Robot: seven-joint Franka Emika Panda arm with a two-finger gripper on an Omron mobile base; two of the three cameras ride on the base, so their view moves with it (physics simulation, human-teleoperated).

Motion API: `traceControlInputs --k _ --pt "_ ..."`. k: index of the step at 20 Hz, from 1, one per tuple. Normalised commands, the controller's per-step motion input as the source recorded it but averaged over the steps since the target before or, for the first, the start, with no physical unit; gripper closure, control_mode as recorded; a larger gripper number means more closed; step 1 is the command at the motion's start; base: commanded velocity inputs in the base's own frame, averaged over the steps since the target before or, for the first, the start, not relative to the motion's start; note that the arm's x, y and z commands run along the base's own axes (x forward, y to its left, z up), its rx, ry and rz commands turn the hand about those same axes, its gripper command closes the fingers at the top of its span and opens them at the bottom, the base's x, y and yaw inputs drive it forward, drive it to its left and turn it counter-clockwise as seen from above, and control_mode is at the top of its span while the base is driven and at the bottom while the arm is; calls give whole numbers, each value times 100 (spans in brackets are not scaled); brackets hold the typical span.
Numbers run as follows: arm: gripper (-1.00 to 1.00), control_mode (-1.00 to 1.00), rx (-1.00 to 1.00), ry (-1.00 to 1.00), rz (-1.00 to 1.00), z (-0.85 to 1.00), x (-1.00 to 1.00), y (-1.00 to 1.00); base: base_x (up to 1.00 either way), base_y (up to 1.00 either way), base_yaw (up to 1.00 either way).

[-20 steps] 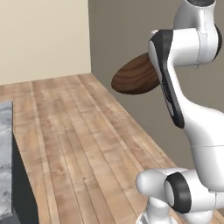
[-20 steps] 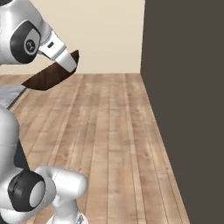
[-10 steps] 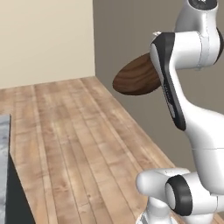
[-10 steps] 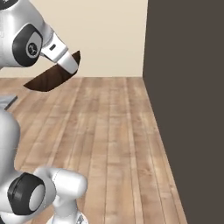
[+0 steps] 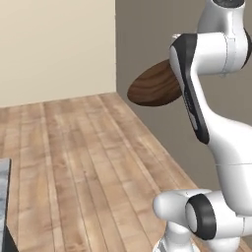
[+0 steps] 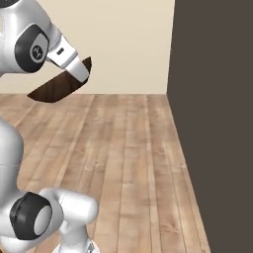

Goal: Pick up the bowls from the cabinet and place each bowl in front of a stool on the dining counter.

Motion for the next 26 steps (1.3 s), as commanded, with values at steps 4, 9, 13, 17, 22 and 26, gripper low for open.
traceControlInputs --k 4,9,13,17,22,26 --pt "100 100 0 0 0 0 0 0 100 -16 37" --pt "100 100 0 0 0 0 0 0 100 -35 62" --pt "100 100 0 0 0 0 0 0 100 -47 71" --pt "100 100 0 0 0 0 0 0 99 -61 69" --pt "100 100 0 0 0 0 0 0 97 -74 65" --pt "100 100 0 0 0 0 0 0 89 -84 60"
